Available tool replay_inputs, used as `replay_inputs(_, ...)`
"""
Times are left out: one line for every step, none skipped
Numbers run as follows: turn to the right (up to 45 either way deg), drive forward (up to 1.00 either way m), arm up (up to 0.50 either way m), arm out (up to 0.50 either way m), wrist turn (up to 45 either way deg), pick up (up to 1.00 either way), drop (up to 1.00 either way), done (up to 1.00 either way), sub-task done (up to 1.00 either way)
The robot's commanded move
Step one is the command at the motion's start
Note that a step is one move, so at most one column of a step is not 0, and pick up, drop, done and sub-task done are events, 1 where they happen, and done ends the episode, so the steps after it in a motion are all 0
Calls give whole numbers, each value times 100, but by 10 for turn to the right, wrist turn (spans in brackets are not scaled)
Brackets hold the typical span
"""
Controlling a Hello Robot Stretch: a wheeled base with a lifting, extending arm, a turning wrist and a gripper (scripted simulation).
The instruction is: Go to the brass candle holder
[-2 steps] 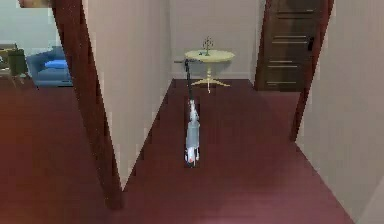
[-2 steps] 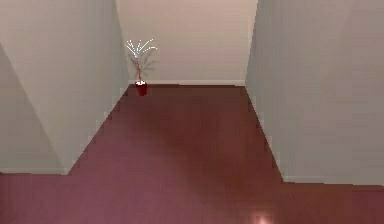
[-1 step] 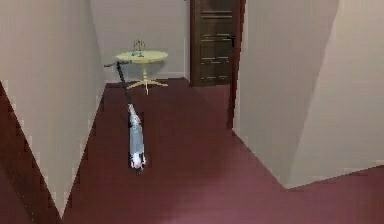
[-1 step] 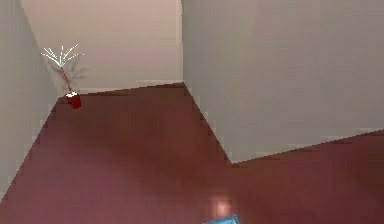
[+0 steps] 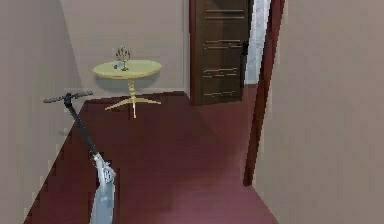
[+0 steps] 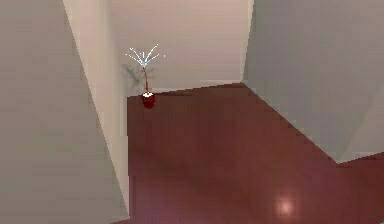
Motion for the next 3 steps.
replay_inputs(60, 0, 0, 0, 0, 0, 0, 0, 0)
replay_inputs(0, 50, 0, 0, 0, 0, 0, 0, 0)
replay_inputs(-180, 0, 0, 0, 0, 0, 0, 0, 0)
